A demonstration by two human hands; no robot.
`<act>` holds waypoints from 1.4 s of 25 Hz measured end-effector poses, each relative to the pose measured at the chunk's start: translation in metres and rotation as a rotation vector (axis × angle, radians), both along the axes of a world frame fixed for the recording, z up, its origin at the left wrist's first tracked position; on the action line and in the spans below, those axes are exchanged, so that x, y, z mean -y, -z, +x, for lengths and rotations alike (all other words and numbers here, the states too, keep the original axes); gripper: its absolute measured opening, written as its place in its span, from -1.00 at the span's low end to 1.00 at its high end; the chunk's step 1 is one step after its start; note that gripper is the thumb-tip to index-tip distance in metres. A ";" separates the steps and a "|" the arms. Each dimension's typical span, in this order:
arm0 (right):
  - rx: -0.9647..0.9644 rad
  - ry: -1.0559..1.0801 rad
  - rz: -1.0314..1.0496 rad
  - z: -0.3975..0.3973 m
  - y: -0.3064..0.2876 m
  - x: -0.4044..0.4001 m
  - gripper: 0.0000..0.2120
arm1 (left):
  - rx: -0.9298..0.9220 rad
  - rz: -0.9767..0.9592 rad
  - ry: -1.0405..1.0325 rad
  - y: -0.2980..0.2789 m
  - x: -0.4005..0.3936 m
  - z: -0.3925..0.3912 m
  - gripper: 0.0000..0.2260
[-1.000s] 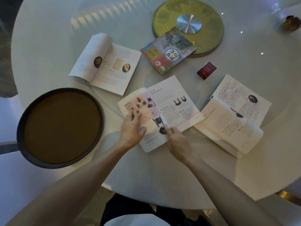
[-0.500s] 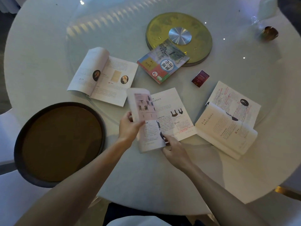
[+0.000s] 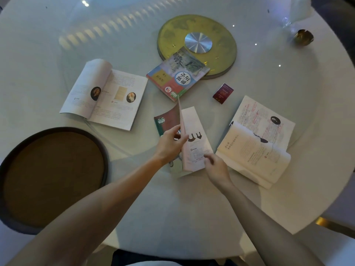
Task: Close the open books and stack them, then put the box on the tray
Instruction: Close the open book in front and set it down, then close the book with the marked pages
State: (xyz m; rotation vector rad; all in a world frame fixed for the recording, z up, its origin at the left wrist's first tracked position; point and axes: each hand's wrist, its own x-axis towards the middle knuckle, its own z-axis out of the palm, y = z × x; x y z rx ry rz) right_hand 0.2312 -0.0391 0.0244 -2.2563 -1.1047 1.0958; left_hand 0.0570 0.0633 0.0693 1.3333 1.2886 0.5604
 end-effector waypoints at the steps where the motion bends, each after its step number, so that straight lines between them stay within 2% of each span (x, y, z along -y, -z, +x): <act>1: -0.027 0.047 0.001 0.008 -0.002 -0.006 -0.72 | 0.004 -0.031 0.011 0.003 0.002 0.006 -0.66; 3: -0.078 0.099 0.008 0.023 -0.003 -0.021 -0.68 | -0.032 -0.098 0.025 0.008 0.006 0.019 -0.63; 6: -0.088 0.072 0.006 0.033 -0.002 -0.040 -0.52 | -0.182 -0.163 0.035 0.017 0.018 0.027 -0.55; 9: -0.054 0.011 -0.070 0.040 0.001 -0.052 -0.57 | -0.495 0.078 0.151 0.043 0.026 0.015 -0.55; 11: 0.055 -0.084 -0.087 0.040 0.005 -0.057 -0.68 | -0.617 0.176 0.255 0.063 0.031 0.001 -0.57; 13: 0.144 -0.173 -0.125 0.038 0.009 -0.057 -0.79 | -0.625 0.177 0.301 0.075 0.035 -0.007 -0.52; 15: 0.180 -0.222 -0.156 0.034 0.011 -0.055 -0.80 | -0.632 0.163 0.314 0.081 0.036 -0.012 -0.44; 19: 0.144 -0.277 -0.201 0.021 0.014 -0.044 -0.90 | -0.639 0.119 0.236 0.082 0.030 -0.019 -0.39; 24: 0.014 -0.212 -0.162 0.026 0.014 -0.030 -0.79 | -0.717 0.220 0.288 0.075 0.023 -0.020 -0.51; 27: -0.001 -0.168 -0.098 0.046 0.003 -0.022 -0.75 | -0.782 0.204 0.328 0.060 0.018 0.002 -0.57; 31: 0.152 -0.131 0.121 0.093 -0.014 -0.008 -0.82 | -0.611 0.168 0.359 0.045 0.013 0.054 -0.52; 35: 0.360 -0.117 0.169 0.154 -0.021 0.017 -0.66 | -0.432 0.025 0.292 0.040 0.011 0.115 -0.49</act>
